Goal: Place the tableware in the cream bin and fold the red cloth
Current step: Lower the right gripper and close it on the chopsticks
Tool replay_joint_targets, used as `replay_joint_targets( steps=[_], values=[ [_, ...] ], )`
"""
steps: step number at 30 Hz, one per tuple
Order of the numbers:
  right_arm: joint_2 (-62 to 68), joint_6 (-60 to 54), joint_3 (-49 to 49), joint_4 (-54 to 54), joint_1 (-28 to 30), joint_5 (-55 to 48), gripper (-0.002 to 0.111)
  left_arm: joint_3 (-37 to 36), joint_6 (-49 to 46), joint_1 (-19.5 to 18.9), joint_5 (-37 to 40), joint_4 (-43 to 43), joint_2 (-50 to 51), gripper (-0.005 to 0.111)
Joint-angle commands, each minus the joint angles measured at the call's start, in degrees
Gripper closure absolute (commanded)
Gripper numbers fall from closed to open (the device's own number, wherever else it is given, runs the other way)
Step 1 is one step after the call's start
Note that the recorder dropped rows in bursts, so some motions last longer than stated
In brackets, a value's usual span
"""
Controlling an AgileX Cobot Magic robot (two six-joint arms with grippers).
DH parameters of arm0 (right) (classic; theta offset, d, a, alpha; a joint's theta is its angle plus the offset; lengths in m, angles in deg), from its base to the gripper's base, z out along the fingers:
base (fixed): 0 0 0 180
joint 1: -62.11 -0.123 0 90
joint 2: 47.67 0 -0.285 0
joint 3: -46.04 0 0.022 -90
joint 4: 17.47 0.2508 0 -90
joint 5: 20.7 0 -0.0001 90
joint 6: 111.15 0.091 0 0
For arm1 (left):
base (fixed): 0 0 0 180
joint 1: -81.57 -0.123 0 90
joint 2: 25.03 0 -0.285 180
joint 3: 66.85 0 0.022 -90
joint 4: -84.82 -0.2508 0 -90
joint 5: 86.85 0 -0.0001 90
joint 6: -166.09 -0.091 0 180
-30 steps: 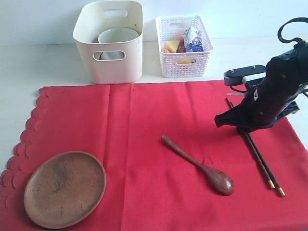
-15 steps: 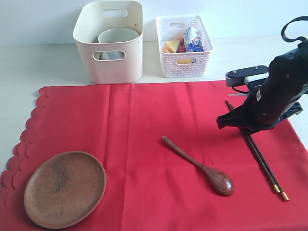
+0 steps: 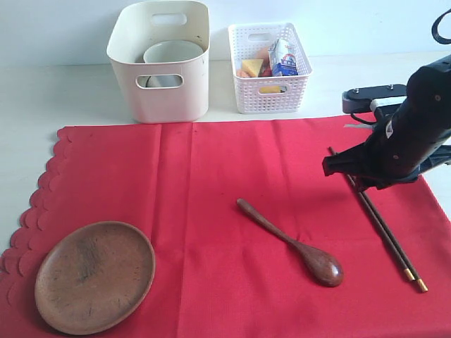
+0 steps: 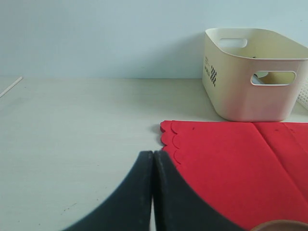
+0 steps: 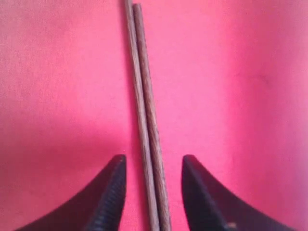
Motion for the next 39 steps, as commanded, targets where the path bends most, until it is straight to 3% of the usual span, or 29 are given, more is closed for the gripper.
replay_joint_targets(
  steps=[1, 14, 24, 39],
  values=[
    [-0.17, 0.43, 0.22, 0.69, 0.17, 0.2, 0.053, 0.15, 0.11, 0.28, -0.34, -0.05, -0.36, 0.104],
    [7.0, -1.36, 0.22, 2.8, 0.17, 1.11, 0.058, 0.15, 0.11, 0.28, -0.34, -0.05, -0.36, 0.104],
    [8.32, -1.45, 0.22, 2.8, 0.17, 1.36, 0.108, 0.15, 0.11, 0.28, -0.34, -0.05, -0.36, 0.104],
    [0.8, -1.45, 0.22, 1.86, 0.17, -1.23, 0.108, 0.15, 0.11, 0.28, -0.34, -0.05, -0.36, 0.104]
  ],
)
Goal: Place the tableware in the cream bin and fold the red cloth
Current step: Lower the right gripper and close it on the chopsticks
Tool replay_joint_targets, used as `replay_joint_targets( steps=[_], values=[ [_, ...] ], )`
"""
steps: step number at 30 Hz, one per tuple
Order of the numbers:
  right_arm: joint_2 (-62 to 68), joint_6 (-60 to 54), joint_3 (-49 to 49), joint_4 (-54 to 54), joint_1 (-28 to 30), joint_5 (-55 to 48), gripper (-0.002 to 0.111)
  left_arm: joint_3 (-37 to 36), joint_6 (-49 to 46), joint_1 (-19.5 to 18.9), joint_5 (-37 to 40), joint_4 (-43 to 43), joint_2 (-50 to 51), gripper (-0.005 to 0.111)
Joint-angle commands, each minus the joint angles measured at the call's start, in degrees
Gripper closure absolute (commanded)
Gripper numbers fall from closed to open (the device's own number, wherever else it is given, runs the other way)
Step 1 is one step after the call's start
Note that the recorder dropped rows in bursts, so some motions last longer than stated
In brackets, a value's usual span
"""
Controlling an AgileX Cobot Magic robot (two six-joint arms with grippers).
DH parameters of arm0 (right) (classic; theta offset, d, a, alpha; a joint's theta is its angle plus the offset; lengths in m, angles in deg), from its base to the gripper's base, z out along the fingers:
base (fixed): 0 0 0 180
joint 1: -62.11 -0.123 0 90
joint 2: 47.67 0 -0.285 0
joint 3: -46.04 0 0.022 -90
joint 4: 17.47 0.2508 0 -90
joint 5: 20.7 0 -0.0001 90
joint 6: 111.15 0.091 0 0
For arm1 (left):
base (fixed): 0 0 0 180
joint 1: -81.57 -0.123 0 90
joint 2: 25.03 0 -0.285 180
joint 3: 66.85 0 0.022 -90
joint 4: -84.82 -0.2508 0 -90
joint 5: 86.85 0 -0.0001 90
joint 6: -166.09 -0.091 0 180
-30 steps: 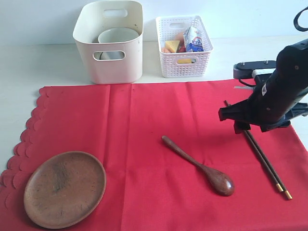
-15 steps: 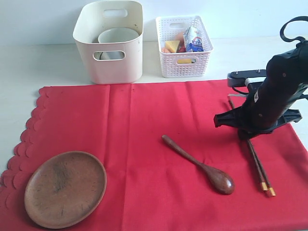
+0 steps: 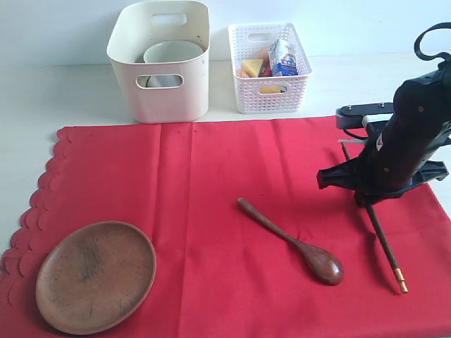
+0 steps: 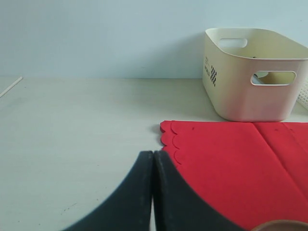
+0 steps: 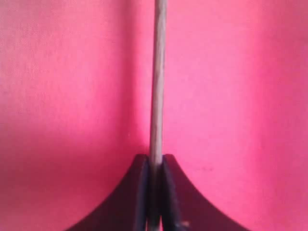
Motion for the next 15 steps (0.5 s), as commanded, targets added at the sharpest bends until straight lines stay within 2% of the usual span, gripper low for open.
replay_joint_targets(
  steps=[1, 15],
  values=[
    [-3.61, -0.33, 0.24, -1.44, 0.27, -1.47, 0.108, 0.15, 0.11, 0.28, -0.34, -0.05, -0.36, 0.104],
    [-4.93, -2.5, 0.24, -1.3, 0.27, 0.23, 0.108, 0.15, 0.11, 0.28, -0.34, -0.05, -0.36, 0.104]
  ],
)
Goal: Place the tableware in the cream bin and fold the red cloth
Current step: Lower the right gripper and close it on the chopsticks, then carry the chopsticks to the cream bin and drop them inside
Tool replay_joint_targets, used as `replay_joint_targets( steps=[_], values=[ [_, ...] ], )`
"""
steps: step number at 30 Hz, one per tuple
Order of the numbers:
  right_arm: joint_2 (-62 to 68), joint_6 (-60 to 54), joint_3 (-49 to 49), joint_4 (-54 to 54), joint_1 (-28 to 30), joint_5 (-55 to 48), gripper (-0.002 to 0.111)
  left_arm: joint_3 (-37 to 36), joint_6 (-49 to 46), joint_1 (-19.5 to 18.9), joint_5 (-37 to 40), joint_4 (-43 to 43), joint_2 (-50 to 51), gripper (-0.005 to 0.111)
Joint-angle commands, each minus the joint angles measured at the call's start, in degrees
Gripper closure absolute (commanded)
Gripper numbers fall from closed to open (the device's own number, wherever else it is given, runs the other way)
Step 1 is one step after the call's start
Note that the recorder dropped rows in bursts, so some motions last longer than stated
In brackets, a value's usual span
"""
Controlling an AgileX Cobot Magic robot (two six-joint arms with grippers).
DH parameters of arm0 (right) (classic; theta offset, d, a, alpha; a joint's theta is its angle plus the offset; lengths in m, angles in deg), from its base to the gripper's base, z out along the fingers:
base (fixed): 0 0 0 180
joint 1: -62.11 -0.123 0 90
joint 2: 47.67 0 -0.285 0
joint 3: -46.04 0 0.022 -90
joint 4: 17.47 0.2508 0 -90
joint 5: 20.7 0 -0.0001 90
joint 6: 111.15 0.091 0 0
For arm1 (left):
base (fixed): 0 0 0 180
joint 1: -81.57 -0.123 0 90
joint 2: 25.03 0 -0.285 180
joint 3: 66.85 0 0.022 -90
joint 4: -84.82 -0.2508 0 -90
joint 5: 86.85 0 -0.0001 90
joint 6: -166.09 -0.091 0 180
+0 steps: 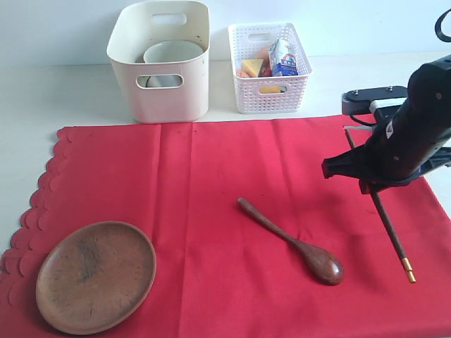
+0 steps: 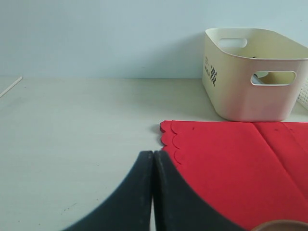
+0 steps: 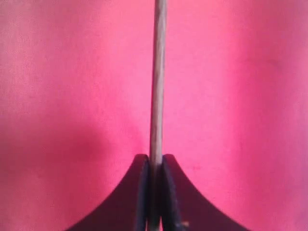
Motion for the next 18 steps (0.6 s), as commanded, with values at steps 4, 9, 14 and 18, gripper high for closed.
replay_joint_targets(
  steps=[4, 9, 14, 18],
  values=[
    [-0.63, -1.43, -0.12, -0.35, 0.27, 2.43, 0.108, 0.15, 0.11, 0.28, -0.34, -0.05, -0.36, 0.104],
    [-0.63, -1.53, -0.3, -0.35, 0.27, 4.53, 0.108, 0.15, 0.11, 0.28, -0.34, -0.05, -0.36, 0.104],
    [-0.63, -11.79, -5.32, 9.21, 0.27, 2.24, 0.108, 0.15, 0.11, 0.28, -0.34, -0.05, -0.36, 0.104],
    [0.13, -20.67, -8.5, 18.18, 0.27, 1.2, 0.108, 0.15, 0.11, 0.28, -0.34, -0.05, -0.36, 0.104]
  ],
)
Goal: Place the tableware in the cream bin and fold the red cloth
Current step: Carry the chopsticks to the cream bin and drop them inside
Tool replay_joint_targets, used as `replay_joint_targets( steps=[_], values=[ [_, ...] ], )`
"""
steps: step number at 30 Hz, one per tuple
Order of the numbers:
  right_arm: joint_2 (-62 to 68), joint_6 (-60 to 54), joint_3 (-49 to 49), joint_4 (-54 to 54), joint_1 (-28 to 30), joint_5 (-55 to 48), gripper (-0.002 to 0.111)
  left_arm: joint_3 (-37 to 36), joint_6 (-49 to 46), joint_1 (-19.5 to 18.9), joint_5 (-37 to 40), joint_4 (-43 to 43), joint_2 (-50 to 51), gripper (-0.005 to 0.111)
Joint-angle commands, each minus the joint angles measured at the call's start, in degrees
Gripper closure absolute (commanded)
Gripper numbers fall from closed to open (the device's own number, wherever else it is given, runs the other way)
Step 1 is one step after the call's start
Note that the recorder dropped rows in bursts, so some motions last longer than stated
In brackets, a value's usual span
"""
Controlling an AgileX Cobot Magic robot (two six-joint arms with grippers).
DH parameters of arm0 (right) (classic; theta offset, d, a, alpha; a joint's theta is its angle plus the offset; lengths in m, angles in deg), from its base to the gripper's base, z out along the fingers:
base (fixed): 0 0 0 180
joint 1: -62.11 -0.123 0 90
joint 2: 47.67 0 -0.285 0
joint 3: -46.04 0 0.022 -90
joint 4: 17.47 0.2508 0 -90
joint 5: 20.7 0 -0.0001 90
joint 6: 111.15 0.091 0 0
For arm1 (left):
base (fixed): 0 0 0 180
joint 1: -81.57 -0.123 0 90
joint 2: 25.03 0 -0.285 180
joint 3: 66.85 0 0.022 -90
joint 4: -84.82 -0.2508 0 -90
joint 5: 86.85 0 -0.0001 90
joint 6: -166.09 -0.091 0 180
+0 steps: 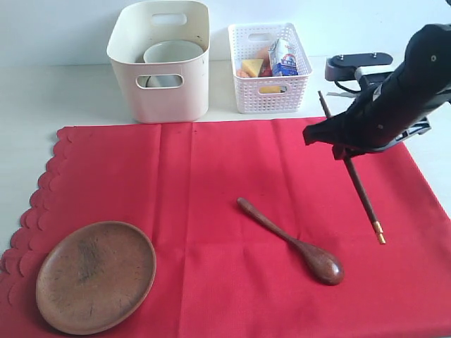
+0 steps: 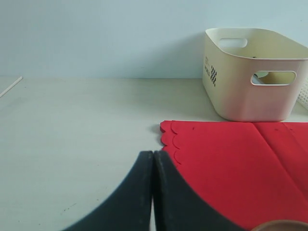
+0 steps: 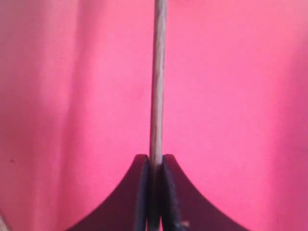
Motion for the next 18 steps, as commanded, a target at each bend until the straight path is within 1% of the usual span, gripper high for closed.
replay_joint_targets(
  steps=[1, 5, 11, 14, 18],
  values=[
    [0.81, -6.39, -2.89, 5.71, 0.27, -1.2, 0.108, 0.15, 0.11, 0.28, -0.34, -0.05, -0.36, 0.104],
    [3.98, -6.92, -5.72, 5.71, 0.27, -1.53, 0.108, 0.15, 0.11, 0.28, -0.34, -0.05, -0.36, 0.104],
    [7.52, -8.48, -12.32, 6.63, 0.27, -6.21, 0.108, 0.15, 0.11, 0.28, -0.34, -0.05, -0.36, 0.104],
    [9.05, -11.93, -16.35, 10.2, 0.27, -8.46, 0.108, 0.15, 0.11, 0.28, -0.34, -0.05, -0.36, 0.104],
    [10.92, -21.17, -21.33, 19.59, 0.27, -12.04, 0.108, 0.15, 0.11, 0.28, -0.34, -0.05, -0.36, 0.104]
  ],
)
